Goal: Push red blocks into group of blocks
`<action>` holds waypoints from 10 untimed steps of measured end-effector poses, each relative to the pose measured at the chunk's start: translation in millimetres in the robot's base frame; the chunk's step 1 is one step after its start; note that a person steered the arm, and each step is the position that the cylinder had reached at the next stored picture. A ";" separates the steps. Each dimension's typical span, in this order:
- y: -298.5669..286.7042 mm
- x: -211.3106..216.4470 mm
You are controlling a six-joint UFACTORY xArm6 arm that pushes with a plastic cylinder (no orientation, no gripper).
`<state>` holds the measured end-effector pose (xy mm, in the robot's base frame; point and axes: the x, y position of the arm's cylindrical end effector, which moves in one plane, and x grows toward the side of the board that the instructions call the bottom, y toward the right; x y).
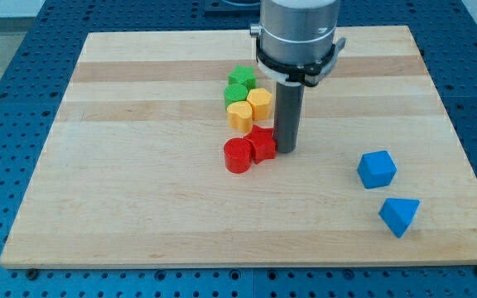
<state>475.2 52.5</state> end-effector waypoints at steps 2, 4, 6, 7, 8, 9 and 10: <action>-24.0 61.1; -31.6 27.5; -31.6 -12.9; -31.6 0.2; -32.0 70.9; -65.6 77.3; -96.5 62.5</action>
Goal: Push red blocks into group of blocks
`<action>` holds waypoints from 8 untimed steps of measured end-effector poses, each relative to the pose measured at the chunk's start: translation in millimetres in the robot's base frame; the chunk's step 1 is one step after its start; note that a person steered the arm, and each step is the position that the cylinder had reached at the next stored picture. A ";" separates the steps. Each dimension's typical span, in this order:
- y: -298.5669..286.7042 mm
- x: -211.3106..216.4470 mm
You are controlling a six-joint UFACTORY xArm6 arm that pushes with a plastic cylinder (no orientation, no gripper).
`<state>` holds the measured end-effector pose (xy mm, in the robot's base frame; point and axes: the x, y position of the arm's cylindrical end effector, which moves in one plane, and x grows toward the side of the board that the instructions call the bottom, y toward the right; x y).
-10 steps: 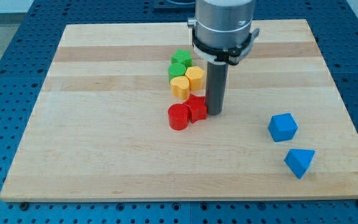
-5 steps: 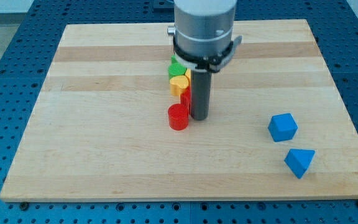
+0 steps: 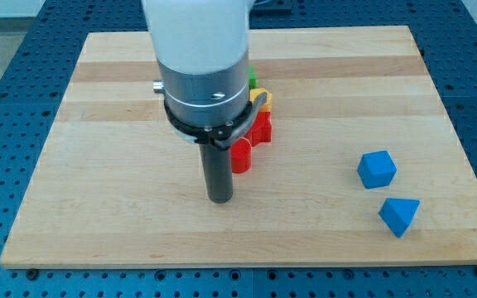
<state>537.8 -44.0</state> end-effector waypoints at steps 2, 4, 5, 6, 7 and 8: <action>0.0 -44.1; 0.0 -36.0; 19.8 3.7; 39.5 -15.7; 39.6 -25.9; 24.2 -46.5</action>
<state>491.3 -19.8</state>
